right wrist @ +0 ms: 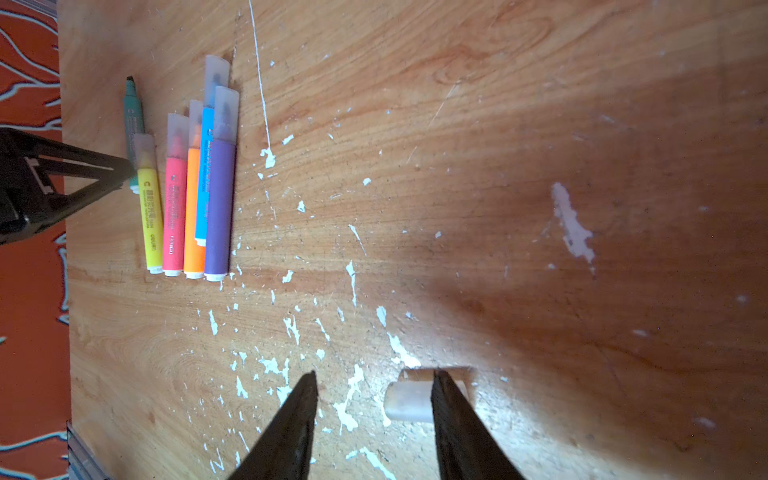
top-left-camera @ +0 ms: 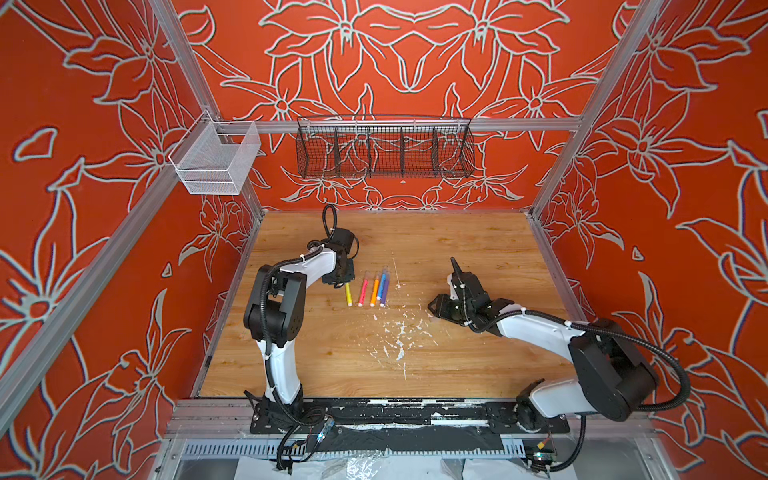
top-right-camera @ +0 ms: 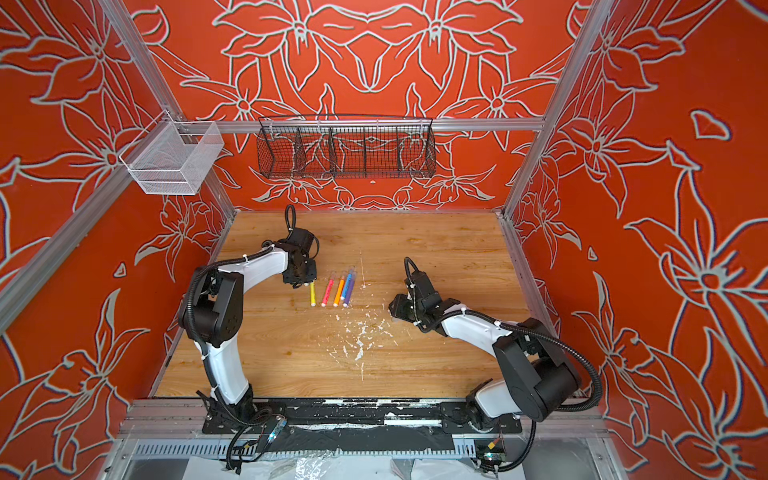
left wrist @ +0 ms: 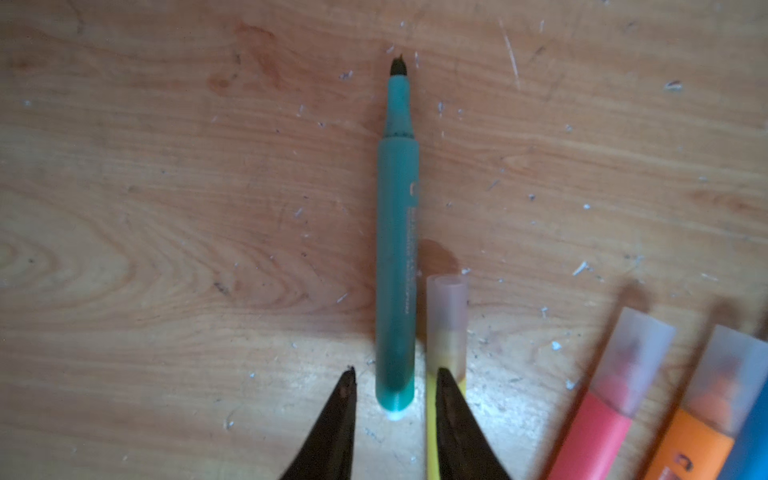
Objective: Insert the pens into the pen caps
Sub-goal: 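Lower the left gripper and close it on the green marker, then lift the green marker upright to the center with left gripper while right gripper moves in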
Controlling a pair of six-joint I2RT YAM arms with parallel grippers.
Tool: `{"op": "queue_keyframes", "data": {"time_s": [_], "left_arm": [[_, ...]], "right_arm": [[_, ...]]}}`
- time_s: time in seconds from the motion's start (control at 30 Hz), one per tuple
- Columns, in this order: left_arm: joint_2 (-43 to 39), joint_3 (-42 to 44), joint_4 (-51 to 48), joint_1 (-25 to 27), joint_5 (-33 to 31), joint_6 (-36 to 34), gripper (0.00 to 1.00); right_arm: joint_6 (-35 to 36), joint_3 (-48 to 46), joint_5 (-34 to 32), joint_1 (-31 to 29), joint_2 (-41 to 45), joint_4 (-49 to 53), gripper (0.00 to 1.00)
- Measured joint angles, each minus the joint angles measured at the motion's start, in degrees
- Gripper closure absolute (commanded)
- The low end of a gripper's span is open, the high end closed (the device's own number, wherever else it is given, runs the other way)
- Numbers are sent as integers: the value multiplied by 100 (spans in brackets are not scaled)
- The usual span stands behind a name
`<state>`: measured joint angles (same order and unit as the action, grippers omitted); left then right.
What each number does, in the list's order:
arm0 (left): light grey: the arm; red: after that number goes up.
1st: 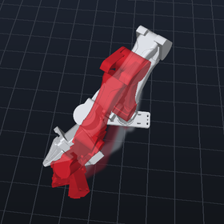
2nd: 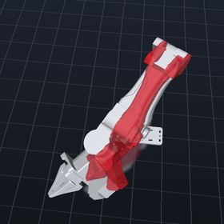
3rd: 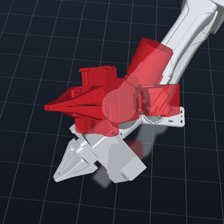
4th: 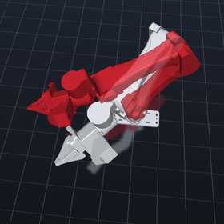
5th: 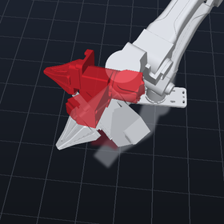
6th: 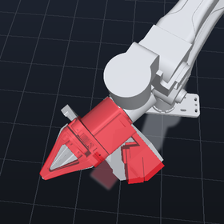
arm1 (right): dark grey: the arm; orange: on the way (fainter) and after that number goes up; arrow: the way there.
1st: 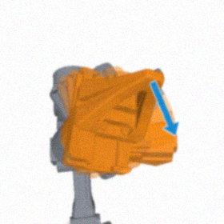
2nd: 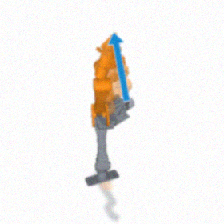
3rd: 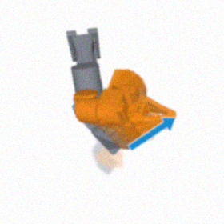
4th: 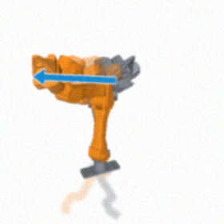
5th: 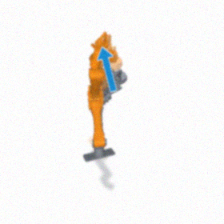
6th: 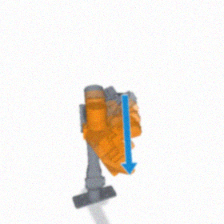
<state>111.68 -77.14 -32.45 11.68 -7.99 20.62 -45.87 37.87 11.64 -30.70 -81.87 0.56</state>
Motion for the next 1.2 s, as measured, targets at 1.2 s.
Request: {"op": "queue_keyframes", "data": {"time_s": [1.2], "left_arm": [[103, -44, -315, -264, 409, 201, 100]], "right_arm": [[-26, 76, 236, 0, -179, -33, 55]]}}
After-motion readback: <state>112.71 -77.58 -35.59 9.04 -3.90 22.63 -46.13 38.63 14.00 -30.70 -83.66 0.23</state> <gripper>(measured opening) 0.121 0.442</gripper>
